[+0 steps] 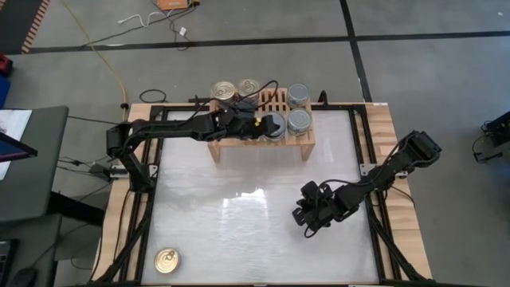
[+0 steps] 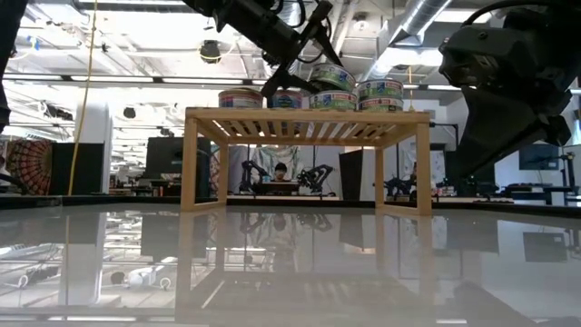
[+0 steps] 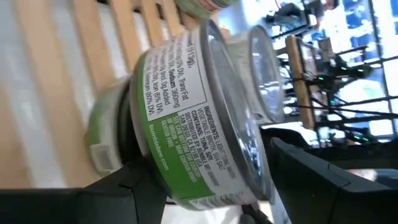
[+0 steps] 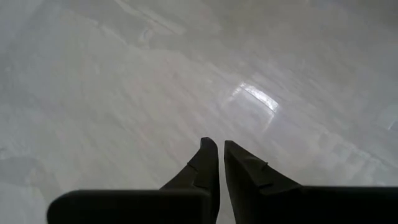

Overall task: Stack canned seafood by type on shelf
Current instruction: Stack the green tuna can on top of the other green tuna can on the shelf

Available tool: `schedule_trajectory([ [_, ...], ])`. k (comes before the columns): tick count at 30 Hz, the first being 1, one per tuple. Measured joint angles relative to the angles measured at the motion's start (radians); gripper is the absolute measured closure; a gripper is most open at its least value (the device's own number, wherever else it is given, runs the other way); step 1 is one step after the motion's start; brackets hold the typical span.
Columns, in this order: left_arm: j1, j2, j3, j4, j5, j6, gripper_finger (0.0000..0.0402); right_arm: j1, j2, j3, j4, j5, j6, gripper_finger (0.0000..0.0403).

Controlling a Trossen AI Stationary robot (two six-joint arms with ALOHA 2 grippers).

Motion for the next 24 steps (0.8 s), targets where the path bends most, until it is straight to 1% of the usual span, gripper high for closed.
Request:
schedule_trajectory([
  [3,0.000,0.000,0.000,0.041,0.035,-0.006,0.0150,0.000,0.000,0.000,0.000,0.000,0.000,0.0347],
  [5,0.002,0.000,0.000,0.059,0.055,-0.046,0.0150,0.000,0.000,0.000,0.000,0.000,0.000,0.0347],
  [8,0.009,0.000,0.000,0.057,0.102,-0.128,0.0150,0.000,0.000,0.000,0.000,0.000,0.000,0.0347],
  [11,0.015,0.000,0.000,0.034,0.143,-0.151,0.0150,0.000,0.000,0.000,0.001,0.000,-0.001,0.0347],
  [17,0.014,-0.002,0.000,-0.008,0.165,-0.175,0.0150,0.008,0.000,0.000,0.008,-0.001,-0.001,0.0347],
  [20,0.013,-0.002,0.000,-0.019,0.194,-0.178,0.0150,0.014,0.000,0.000,0.008,-0.003,0.000,0.0347],
  [24,0.013,-0.014,0.000,-0.027,0.196,-0.176,0.0150,0.021,0.000,0.000,0.010,-0.003,0.000,0.0347],
])
